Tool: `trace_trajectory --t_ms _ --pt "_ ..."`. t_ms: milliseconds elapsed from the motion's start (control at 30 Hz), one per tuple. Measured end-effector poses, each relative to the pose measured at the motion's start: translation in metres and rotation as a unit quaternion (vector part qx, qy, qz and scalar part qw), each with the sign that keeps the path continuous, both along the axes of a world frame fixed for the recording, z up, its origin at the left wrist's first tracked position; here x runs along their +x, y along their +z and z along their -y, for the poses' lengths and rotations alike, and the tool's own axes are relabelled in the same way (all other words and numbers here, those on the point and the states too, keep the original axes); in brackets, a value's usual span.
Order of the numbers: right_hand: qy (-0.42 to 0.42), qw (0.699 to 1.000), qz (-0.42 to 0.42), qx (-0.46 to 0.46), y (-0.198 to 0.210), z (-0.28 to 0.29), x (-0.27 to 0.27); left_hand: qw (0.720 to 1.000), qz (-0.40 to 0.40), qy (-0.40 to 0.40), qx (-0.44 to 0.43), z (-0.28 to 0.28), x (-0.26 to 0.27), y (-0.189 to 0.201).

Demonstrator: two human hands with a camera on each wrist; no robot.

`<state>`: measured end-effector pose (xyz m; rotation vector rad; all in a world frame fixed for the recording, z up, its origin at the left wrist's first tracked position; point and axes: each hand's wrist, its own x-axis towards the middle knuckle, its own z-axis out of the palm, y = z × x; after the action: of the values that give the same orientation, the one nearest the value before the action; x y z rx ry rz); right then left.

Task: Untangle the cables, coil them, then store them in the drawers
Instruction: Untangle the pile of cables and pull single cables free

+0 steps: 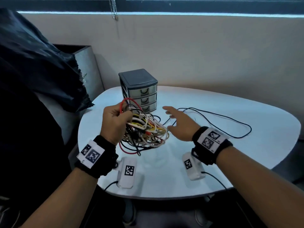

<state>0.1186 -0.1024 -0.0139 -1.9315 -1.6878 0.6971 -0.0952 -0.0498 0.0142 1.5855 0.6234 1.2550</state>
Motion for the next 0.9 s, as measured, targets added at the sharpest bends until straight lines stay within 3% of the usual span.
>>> trace_trajectory --t_ms 100,167,400,533,633,700,767,833,900 --pt "0.024 0.999 -0.017 -0.019 -0.012 -0.008 -0.009 0.991 -0.074 -0.051 0.101 0.008 0.003 -0.003" --pt "0.049 0.998 -0.027 -0.01 -0.015 -0.013 -0.011 0.977 -0.141 -0.043 0.157 0.011 0.0 -0.013" --pt "-0.001 0.999 0.026 0.023 -0.017 -0.002 -0.006 0.951 -0.264 0.053 0.154 0.002 -0.017 -0.054" --pt "0.0 1.0 0.001 0.019 -0.021 0.01 -0.007 0.965 -0.249 0.027 0.076 0.003 -0.036 -0.059" --pt "-0.018 0.999 -0.019 0.022 -0.028 0.018 -0.009 0.962 -0.241 0.053 -0.115 0.003 -0.041 -0.067" --pt "-0.039 0.998 -0.041 0.014 -0.034 0.022 -0.01 0.916 -0.267 0.043 -0.295 0.006 -0.043 -0.076" --pt "-0.048 0.998 -0.046 0.01 -0.038 0.026 -0.013 0.867 -0.287 -0.019 -0.407 0.009 -0.047 -0.087" --pt "-0.055 0.997 -0.043 0.019 -0.042 0.028 -0.017 0.839 -0.275 -0.099 -0.46 0.011 -0.046 -0.094" --pt "-0.064 0.996 -0.056 0.02 -0.045 0.03 -0.02 0.84 -0.263 -0.162 -0.446 0.013 -0.041 -0.096"
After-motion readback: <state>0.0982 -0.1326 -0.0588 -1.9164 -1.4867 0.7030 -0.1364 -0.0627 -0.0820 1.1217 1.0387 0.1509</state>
